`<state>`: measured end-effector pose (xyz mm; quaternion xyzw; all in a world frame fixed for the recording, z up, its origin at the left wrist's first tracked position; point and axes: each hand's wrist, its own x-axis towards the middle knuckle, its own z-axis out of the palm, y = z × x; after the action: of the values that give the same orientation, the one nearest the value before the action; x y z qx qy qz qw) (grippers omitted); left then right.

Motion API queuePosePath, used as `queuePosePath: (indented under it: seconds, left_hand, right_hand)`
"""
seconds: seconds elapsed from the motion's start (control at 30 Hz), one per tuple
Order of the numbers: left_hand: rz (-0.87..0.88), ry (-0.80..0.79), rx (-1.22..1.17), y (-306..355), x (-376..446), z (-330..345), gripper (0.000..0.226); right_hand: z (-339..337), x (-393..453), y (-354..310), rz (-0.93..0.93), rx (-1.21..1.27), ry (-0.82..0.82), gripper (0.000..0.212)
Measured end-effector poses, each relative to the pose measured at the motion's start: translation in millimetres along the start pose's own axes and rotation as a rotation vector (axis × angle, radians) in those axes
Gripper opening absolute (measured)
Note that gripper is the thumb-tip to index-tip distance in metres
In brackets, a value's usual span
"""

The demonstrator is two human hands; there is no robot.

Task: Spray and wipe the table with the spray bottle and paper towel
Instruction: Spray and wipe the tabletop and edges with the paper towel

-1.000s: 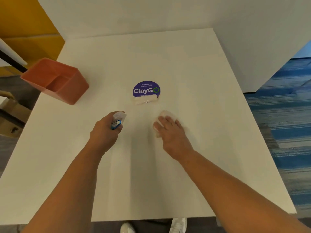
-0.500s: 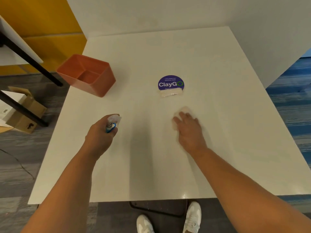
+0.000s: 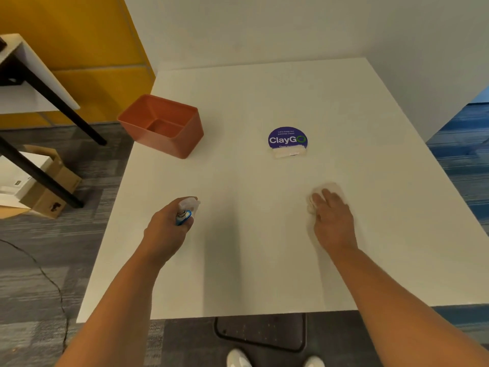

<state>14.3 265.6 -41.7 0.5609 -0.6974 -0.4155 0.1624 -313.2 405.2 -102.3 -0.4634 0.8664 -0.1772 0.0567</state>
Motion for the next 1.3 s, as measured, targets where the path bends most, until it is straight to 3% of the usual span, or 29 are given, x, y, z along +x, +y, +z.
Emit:
queuePosePath:
  seconds: [0.1, 0.23, 0.33, 0.4, 0.5, 0.6, 0.7, 0.83, 0.9, 0.97, 1.0, 1.07, 1.17, 1.3]
  left_hand:
    - [0.011, 0.003, -0.026, 0, -5, -2, 0.041]
    - [0.026, 0.035, -0.059, 10, -20, -1, 0.040]
    - [0.025, 0.057, -0.033, 18, -33, -1, 0.039]
    - [0.016, 0.078, -0.016, 20, -43, 0, 0.040]
    - [-0.008, 0.103, 0.001, 17, -59, 2, 0.040]
    - [-0.049, 0.127, 0.035, 10, -69, 1, 0.041]
    - [-0.068, 0.139, 0.045, 2, -72, -2, 0.041]
    - [-0.083, 0.148, 0.023, -6, -68, -8, 0.041]
    - [-0.073, 0.146, 0.021, -10, -60, -14, 0.041]
    - [-0.070, 0.135, 0.014, -15, -51, -22, 0.041]
    - [-0.069, 0.128, 0.009, -18, -44, -27, 0.041]
    - [-0.069, 0.114, -0.002, -25, -33, -38, 0.041]
    - [-0.063, 0.074, -0.014, -39, -12, -56, 0.040]
    - [-0.026, 0.030, -0.011, -52, 19, -75, 0.041]
  right_hand:
    - [24, -18, -26, -0.144, -0.023, -0.065, 0.055]
    - [44, -71, -64, -0.554, 0.104, -0.189, 0.059]
    - [31, -86, -68, -0.707, 0.261, -0.228, 0.042]
    - [13, -76, -56, -0.660, 0.323, -0.114, 0.036]
    - [0, -49, -17, -0.407, 0.257, 0.029, 0.045]
    - [-2, -37, 5, -0.219, 0.051, -0.050, 0.051]
    - [13, -64, -12, -0.324, 0.009, -0.126, 0.057]
    - [25, -91, -52, -0.588, 0.231, -0.244, 0.052]
    - [10, -71, -65, -0.482, 0.350, -0.262, 0.045]
    - [2, -47, -66, -0.326, 0.431, -0.088, 0.040]
    - [3, -35, -62, -0.253, 0.410, -0.002, 0.040]
    - [14, -23, -57, -0.156, 0.190, 0.002, 0.044]
    - [34, -21, -69, -0.142, -0.032, -0.044, 0.044]
    - [49, -9, -95, -0.178, -0.063, -0.046, 0.044]
